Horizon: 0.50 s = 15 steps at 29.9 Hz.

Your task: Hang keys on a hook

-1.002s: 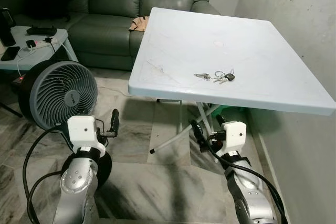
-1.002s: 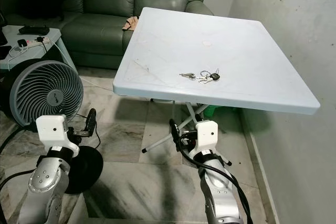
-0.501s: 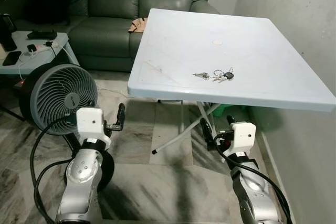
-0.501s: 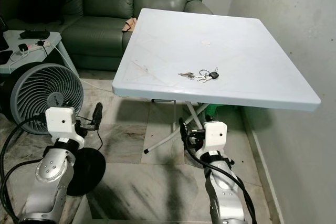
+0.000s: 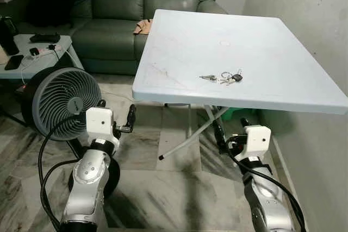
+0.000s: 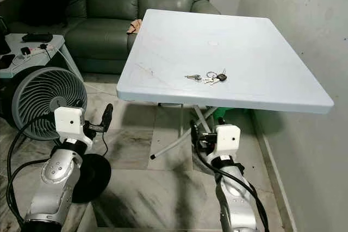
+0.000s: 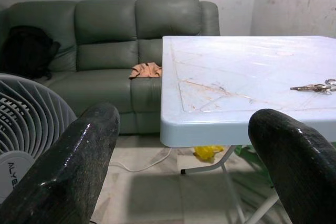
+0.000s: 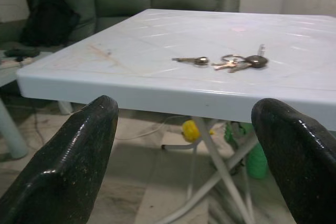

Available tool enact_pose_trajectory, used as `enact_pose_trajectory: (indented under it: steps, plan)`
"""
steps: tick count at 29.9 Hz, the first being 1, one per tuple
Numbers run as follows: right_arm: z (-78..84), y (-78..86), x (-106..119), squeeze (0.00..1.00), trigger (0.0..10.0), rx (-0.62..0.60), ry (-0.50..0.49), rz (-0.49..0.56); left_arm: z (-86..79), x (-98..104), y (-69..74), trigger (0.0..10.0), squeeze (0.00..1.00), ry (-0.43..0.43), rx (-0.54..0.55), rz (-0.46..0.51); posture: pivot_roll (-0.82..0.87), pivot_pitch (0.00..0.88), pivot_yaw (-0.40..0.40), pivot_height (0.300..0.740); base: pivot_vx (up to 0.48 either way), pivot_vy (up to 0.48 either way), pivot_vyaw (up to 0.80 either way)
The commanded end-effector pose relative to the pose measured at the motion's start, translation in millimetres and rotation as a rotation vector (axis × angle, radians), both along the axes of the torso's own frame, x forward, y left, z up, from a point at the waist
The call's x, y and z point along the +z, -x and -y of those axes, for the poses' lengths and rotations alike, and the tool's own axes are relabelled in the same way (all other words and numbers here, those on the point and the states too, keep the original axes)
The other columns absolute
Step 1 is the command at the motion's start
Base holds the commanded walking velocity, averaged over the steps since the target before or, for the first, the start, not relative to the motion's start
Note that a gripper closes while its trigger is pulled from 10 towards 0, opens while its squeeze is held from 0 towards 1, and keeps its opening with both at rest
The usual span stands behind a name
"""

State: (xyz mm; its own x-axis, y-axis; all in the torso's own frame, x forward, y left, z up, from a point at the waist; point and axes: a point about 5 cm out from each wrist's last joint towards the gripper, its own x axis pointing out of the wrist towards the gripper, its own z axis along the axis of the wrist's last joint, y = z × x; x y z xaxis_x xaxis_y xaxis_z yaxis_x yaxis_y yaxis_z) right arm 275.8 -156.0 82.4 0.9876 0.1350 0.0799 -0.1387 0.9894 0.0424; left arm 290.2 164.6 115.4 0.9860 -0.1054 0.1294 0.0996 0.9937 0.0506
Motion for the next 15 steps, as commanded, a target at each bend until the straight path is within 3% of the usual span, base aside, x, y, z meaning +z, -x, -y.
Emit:
enact_pose_trajectory:
  steps: [1,15]
  plan:
    - [3.3,-1.4,6.4,0.00,10.0,-0.007,0.003,0.026,3.7,2.0,-2.2,10.0,0.00,0.001,-0.005,0.010,0.05,0.000,-0.016,0.732,0.000,0.000,0.00]
    - [4.8,-4.3,18.0,0.00,10.0,-0.005,0.018,0.061,5.6,0.9,-8.1,10.0,0.00,0.027,-0.027,0.002,0.00,0.000,-0.006,0.732,0.000,0.000,0.00]
